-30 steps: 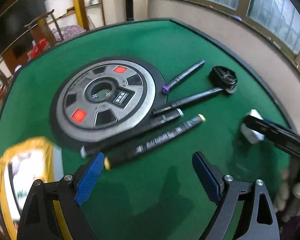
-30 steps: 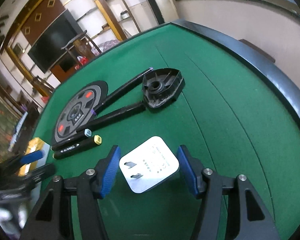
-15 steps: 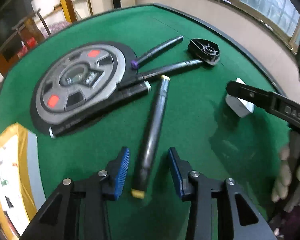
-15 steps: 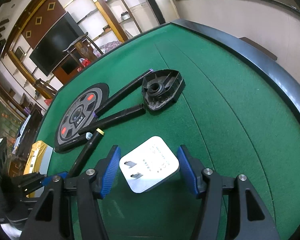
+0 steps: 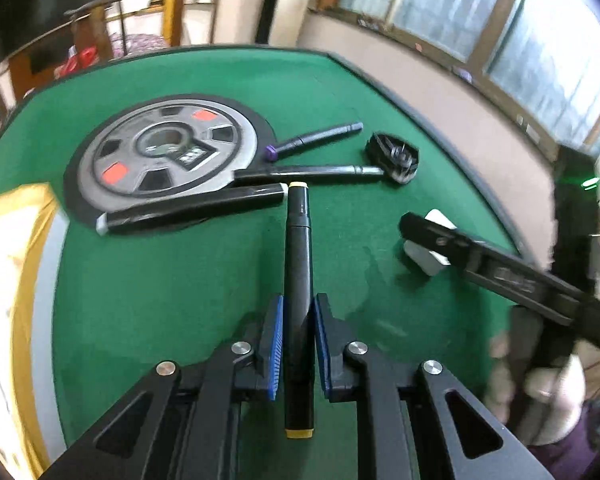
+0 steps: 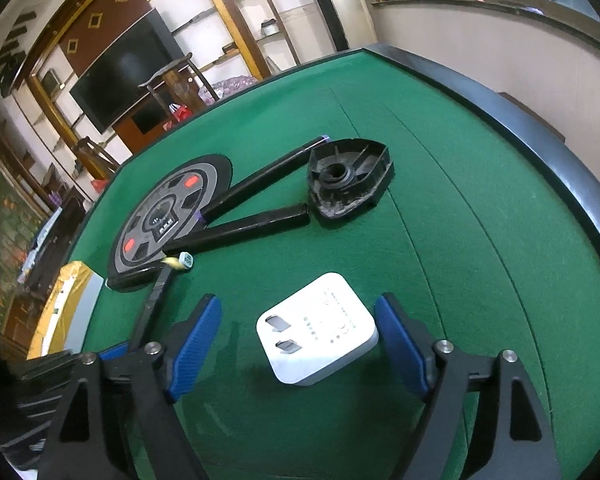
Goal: Organize rigid objects
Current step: 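Grasp the black yellow-capped marker with the left tool while right tool holds the plug, then carry the marker and the plug adapter over the tray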
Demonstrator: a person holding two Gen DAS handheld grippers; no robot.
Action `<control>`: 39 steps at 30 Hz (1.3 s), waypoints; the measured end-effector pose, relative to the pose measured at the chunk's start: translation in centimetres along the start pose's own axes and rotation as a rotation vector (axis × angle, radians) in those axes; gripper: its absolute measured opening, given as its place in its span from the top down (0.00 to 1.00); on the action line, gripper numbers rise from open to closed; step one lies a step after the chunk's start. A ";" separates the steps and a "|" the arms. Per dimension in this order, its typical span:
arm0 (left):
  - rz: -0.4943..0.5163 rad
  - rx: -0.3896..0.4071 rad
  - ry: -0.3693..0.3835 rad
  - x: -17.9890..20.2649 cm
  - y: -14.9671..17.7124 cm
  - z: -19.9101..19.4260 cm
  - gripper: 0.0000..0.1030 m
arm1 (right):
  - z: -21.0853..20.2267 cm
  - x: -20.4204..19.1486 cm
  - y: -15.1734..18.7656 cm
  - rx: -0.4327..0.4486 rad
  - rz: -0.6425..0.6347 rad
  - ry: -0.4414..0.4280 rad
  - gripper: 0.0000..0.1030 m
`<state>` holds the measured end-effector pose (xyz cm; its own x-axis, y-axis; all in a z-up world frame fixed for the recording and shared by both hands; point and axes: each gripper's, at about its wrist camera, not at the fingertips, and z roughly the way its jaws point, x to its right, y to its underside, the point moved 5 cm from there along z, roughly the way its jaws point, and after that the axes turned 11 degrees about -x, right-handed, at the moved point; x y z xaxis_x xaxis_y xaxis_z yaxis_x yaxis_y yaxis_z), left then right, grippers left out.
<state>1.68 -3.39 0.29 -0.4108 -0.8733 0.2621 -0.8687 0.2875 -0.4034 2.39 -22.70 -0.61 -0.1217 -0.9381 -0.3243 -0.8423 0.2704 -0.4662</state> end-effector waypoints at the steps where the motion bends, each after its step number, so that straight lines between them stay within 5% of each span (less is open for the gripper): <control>1: -0.009 0.016 0.014 -0.1 0.5 -0.9 0.87 | 0.0 0.0 -0.1 0.001 -0.001 0.003 0.23; 6: -0.045 0.116 0.069 -1.3 3.6 -6.9 0.86 | 0.2 -0.2 0.0 0.000 -0.012 0.024 0.23; 11: -0.167 0.185 0.093 -6.4 6.3 -12.1 0.86 | 0.5 -1.0 0.2 -0.024 -0.052 0.091 0.23; 13: -0.205 0.212 0.070 -8.7 7.1 -13.6 0.86 | 0.6 -1.5 0.5 -0.038 -0.084 0.164 0.30; 14: -0.223 0.229 0.053 -9.9 7.8 -14.5 0.86 | 0.6 -1.5 0.6 -0.040 -0.094 0.199 0.43; 16: -0.254 0.243 0.001 -12.5 8.5 -15.4 0.86 | 0.3 -1.5 1.0 -0.054 -0.094 0.171 0.45; 24: -0.317 0.182 -0.166 -20.1 8.8 -14.4 0.86 | -2.7 -1.5 2.2 -0.034 -0.015 0.057 0.45; 34: -0.391 0.080 -0.174 -24.6 6.4 -11.5 0.86 | -5.7 -8.8 3.6 -0.028 -0.142 -0.065 0.45; 39: -0.387 0.011 -0.238 -26.0 4.7 -9.4 0.86 | -5.6 -13.1 5.4 -0.053 -0.218 -0.123 0.45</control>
<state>5.65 24.36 -0.13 0.0202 -0.9822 0.1868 -0.9421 -0.0812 -0.3253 -3.55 -10.20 5.75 0.1279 -0.9386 -0.3205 -0.8683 0.0502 -0.4935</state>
